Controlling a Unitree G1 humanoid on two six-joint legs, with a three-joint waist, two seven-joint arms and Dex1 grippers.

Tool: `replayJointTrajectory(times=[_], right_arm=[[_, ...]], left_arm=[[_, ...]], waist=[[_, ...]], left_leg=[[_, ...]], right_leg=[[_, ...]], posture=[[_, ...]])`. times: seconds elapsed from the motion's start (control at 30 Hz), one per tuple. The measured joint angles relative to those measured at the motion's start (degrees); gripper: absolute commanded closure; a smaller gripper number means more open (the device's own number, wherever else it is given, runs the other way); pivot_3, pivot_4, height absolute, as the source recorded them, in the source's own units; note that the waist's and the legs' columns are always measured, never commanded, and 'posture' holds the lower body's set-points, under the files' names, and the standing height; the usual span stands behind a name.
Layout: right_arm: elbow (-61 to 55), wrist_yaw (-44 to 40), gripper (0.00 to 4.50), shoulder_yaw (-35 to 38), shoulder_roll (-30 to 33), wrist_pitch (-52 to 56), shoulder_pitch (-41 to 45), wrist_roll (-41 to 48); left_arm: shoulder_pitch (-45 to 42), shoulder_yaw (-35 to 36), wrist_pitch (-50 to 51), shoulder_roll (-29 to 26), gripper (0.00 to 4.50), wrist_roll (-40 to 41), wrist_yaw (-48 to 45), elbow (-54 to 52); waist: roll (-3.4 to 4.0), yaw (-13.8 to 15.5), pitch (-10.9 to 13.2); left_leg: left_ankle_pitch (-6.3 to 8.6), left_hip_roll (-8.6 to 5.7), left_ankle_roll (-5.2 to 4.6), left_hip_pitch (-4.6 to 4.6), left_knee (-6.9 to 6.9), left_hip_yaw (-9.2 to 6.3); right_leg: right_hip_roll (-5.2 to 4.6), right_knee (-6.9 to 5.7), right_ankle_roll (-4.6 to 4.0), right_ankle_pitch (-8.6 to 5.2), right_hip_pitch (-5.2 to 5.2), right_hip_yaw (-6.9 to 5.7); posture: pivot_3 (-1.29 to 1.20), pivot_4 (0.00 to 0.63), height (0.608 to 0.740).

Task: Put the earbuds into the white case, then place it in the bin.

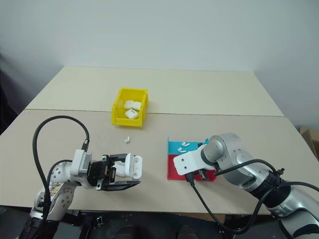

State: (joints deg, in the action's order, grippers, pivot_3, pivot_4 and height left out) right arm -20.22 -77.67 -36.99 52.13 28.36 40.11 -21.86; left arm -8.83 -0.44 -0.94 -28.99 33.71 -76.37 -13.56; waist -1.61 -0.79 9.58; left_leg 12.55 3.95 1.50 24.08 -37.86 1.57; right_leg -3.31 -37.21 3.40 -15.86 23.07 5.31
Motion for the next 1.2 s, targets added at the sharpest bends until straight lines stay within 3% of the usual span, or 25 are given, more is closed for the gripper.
replayJointTrajectory(times=[0.33, 0.5, 0.97, 1.2], right_arm=[[0.09, -0.66, 2.83, 0.88, -0.4, -1.5, -0.6, -0.64], [0.34, -1.07, 3.83, 1.32, -0.51, -2.84, -0.79, -0.65], [0.16, -1.09, 3.83, 2.7, -0.99, -2.69, -1.89, -1.62], [-6.56, -1.48, 3.83, 13.04, -0.66, 5.45, -3.38, 4.33]], left_arm=[[0.0, -0.5, 0.0, -0.3, 1.74, -0.02, 0.52, -0.01], [-0.01, -0.59, 0.0, -0.44, 1.74, -0.09, 0.64, -0.03], [-0.18, -0.62, 0.07, -0.78, 1.74, 0.03, 1.21, -0.05], [-2.4, -0.73, 1.99, 0.31, 1.74, 3.38, 1.4, -1.38]], waist=[[0.0, -0.03, 0.0], [0.0, -0.01, 0.0], [0.01, 0.01, -0.01], [0.0, 0.1, -0.01]], left_leg=[[0.0, 0.0, 0.0, 0.0, 0.0, 0.0], [0.0, 0.0, 0.0, -0.01, 0.0, 0.0], [0.0, 0.0, 0.0, -0.03, 0.0, 0.0], [0.0, 0.0, 0.0, 0.01, 0.0, -0.01]], right_leg=[[0.0, -0.01, 0.0, 0.0, 0.0, 0.0], [0.0, -0.01, 0.0, 0.0, 0.0, 0.0], [0.0, -0.02, 0.0, 0.0, -0.02, 0.0], [0.0, -0.03, 0.0, 0.0, 0.0, 0.0]], posture=[[0.0, 0.15, 0.74], [0.0, 0.15, 0.74], [0.0, 0.15, 0.74], [0.0, 0.15, 0.74]])
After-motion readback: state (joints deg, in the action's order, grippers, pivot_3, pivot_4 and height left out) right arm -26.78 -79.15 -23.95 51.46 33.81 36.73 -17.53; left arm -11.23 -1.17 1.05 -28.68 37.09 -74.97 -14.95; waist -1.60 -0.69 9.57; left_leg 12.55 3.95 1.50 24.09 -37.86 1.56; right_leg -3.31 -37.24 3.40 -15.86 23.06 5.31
